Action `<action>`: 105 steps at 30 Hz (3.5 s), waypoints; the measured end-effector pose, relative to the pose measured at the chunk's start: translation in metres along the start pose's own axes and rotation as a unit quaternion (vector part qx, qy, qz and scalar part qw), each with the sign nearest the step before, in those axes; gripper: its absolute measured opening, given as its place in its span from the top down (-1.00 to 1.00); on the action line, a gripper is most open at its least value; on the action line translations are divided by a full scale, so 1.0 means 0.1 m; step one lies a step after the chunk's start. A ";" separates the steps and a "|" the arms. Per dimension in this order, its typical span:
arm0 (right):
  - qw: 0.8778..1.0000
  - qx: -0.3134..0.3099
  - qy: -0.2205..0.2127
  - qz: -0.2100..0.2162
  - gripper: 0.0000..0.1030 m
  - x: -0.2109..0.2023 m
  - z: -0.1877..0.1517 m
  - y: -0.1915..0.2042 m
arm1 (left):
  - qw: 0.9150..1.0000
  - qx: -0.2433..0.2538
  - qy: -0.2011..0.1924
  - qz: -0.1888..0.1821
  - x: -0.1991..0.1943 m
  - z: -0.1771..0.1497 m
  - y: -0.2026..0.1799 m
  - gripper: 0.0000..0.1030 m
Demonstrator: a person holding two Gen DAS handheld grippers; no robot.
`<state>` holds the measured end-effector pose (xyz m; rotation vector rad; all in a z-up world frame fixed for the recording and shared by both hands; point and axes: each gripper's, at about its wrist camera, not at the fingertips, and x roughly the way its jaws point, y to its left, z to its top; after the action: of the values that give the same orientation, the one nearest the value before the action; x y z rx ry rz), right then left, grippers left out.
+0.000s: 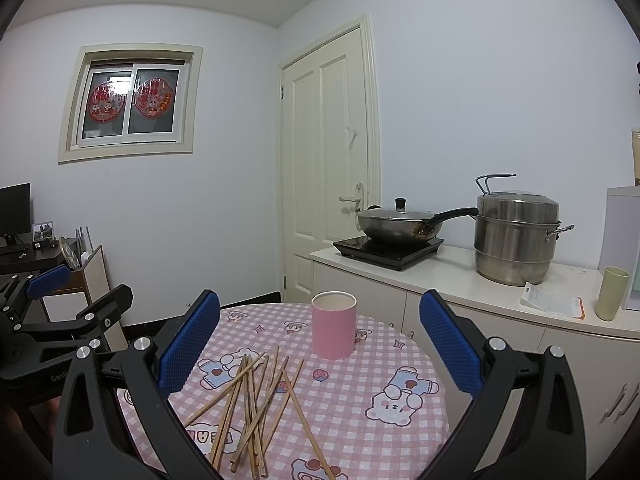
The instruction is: Organize utensils
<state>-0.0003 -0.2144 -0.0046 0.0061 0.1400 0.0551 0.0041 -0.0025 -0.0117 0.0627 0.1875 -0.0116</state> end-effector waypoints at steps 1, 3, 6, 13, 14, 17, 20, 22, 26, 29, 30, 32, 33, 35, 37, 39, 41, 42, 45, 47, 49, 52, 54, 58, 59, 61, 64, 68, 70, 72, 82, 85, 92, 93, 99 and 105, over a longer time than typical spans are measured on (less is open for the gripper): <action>1.000 0.000 0.000 0.000 -0.87 0.00 0.00 0.00 | 1.000 0.000 0.000 0.000 0.00 0.00 0.00 -0.88; 1.000 0.000 0.000 0.000 -0.87 0.00 0.00 0.00 | 1.000 -0.001 0.000 -0.001 0.00 0.00 0.00 -0.88; 1.000 -0.001 0.002 0.000 -0.87 0.01 0.00 0.01 | 1.000 0.000 0.000 -0.001 0.00 0.00 0.00 -0.88; 1.000 0.001 0.004 -0.005 -0.87 0.05 0.00 0.01 | 1.000 0.001 0.003 0.000 0.01 -0.01 0.02 -0.88; 1.000 0.002 0.004 -0.006 -0.87 0.05 0.00 0.01 | 1.000 0.001 0.004 0.000 0.03 -0.01 0.02 -0.88; 1.000 0.005 0.006 -0.005 -0.87 0.07 -0.01 0.01 | 1.000 0.001 0.007 0.000 0.05 -0.02 0.03 -0.88; 1.000 0.005 0.010 -0.004 -0.87 0.09 -0.03 0.01 | 1.000 0.001 0.010 0.001 0.08 -0.03 0.02 -0.88; 1.000 0.005 0.012 -0.004 -0.87 0.11 -0.04 0.01 | 1.000 0.002 0.015 0.001 0.11 -0.04 0.01 -0.88; 1.000 0.004 0.021 -0.005 -0.87 0.18 -0.07 0.02 | 1.000 0.004 0.023 0.006 0.16 -0.06 0.01 -0.88; 0.999 0.005 0.034 0.003 -0.87 0.25 -0.10 0.01 | 1.000 0.003 0.030 0.008 0.21 -0.08 0.02 -0.88; 0.999 0.006 0.039 0.004 -0.87 0.29 -0.11 0.00 | 0.999 0.003 0.035 0.008 0.24 -0.09 0.03 -0.88; 0.999 0.008 0.046 0.007 -0.87 0.34 -0.13 0.00 | 0.999 0.004 0.042 0.009 0.29 -0.11 0.03 -0.88; 0.999 0.009 0.052 0.009 -0.87 0.37 -0.14 0.00 | 0.999 0.005 0.051 0.009 0.34 -0.13 0.03 -0.88; 0.998 0.010 0.065 0.014 -0.87 0.44 -0.18 -0.01 | 0.998 0.007 0.063 0.008 0.42 -0.17 0.02 -0.88; 0.997 0.011 0.080 0.016 -0.87 0.52 -0.21 -0.01 | 0.997 0.007 0.074 0.008 0.49 -0.21 0.03 -0.88; 0.995 0.011 0.093 0.019 -0.87 0.60 -0.26 0.00 | 0.996 0.006 0.087 0.003 0.57 -0.24 0.03 -0.88; 0.994 0.012 0.109 0.026 -0.87 0.69 -0.30 0.00 | 0.995 0.008 0.101 -0.001 0.65 -0.29 0.03 -0.88; 0.993 0.013 0.116 0.029 -0.87 0.73 -0.33 0.00 | 0.993 0.010 0.115 -0.006 0.73 -0.33 0.03 -0.88; 0.988 0.015 0.150 0.033 -0.87 0.90 -0.41 -0.02 | 0.988 0.004 0.155 -0.020 0.93 -0.46 0.08 -0.88; 0.984 0.011 0.175 0.028 -0.87 1.04 -0.49 -0.03 | 0.984 -0.003 0.178 -0.026 1.06 -0.53 0.13 -0.88; 0.980 0.004 0.200 0.022 -0.87 1.18 -0.58 -0.04 | 0.977 -0.008 0.210 -0.030 1.23 -0.64 0.19 -0.88; 0.973 -0.007 0.229 0.027 -0.84 1.39 -0.72 -0.04 | 0.969 -0.012 0.243 -0.030 1.40 -0.76 0.29 -0.77; 0.970 -0.012 0.242 0.032 -0.66 1.48 -0.79 -0.02 | 0.963 -0.015 0.266 -0.040 1.51 -0.84 0.32 -0.59; 0.960 -0.021 0.274 0.043 -0.44 1.70 -0.93 -0.01 | 0.952 -0.013 0.298 -0.064 1.70 -0.98 0.30 -0.42; 0.958 -0.023 0.282 0.047 -0.34 1.74 -0.95 0.00 | 0.951 -0.012 0.301 -0.070 1.72 -1.00 0.30 -0.38; 0.953 -0.027 0.296 0.051 -0.26 1.82 -1.01 0.00 | 0.944 -0.017 0.311 -0.104 1.80 -1.03 0.23 -0.24; 0.948 -0.029 0.311 0.055 -0.17 1.91 -1.08 -0.02 | 0.938 -0.006 0.323 -0.123 1.95 -1.05 0.08 -0.17; 0.942 -0.032 0.329 0.063 -0.06 2.01 -1.15 -0.04 | 0.927 0.008 0.346 -0.141 2.15 -1.11 -0.10 0.09; 0.938 -0.032 0.338 0.070 -0.02 2.04 -1.18 -0.05 | 0.923 0.013 0.357 -0.142 2.22 -1.16 -0.12 0.27; 0.933 -0.035 0.349 0.081 0.03 2.08 -1.21 -0.05 | 0.918 0.015 0.369 -0.143 2.29 -1.20 -0.14 0.30; 0.907 -0.071 0.396 0.127 0.45 2.33 -1.35 0.08 | 0.911 0.026 0.380 -0.157 2.54 -1.17 -0.18 0.60; 0.903 -0.075 0.401 0.135 0.58 2.40 -1.34 0.08 | 0.908 0.027 0.382 -0.169 2.59 -1.15 -0.19 0.79; 0.898 -0.072 0.406 0.151 0.91 2.49 -1.30 0.05 | 0.908 0.033 0.381 -0.170 2.61 -1.12 -0.24 0.88; 0.899 -0.070 0.405 0.153 0.91 2.48 -1.28 0.04 | 0.910 0.030 0.377 -0.171 2.59 -1.08 -0.22 0.88; 0.913 -0.048 0.366 0.172 0.91 2.29 -0.94 -0.02 | 0.928 0.011 0.323 -0.187 2.35 -0.64 -0.13 0.88; 0.933 -0.029 0.302 0.192 0.91 2.09 -0.41 -0.08 | 0.941 -0.019 0.261 -0.214 2.11 -0.15 -0.12 0.88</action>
<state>0.2014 -0.2108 -0.0745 -0.0431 0.7548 0.4540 0.2084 -0.0153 -0.0661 -0.0173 0.7307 -0.4292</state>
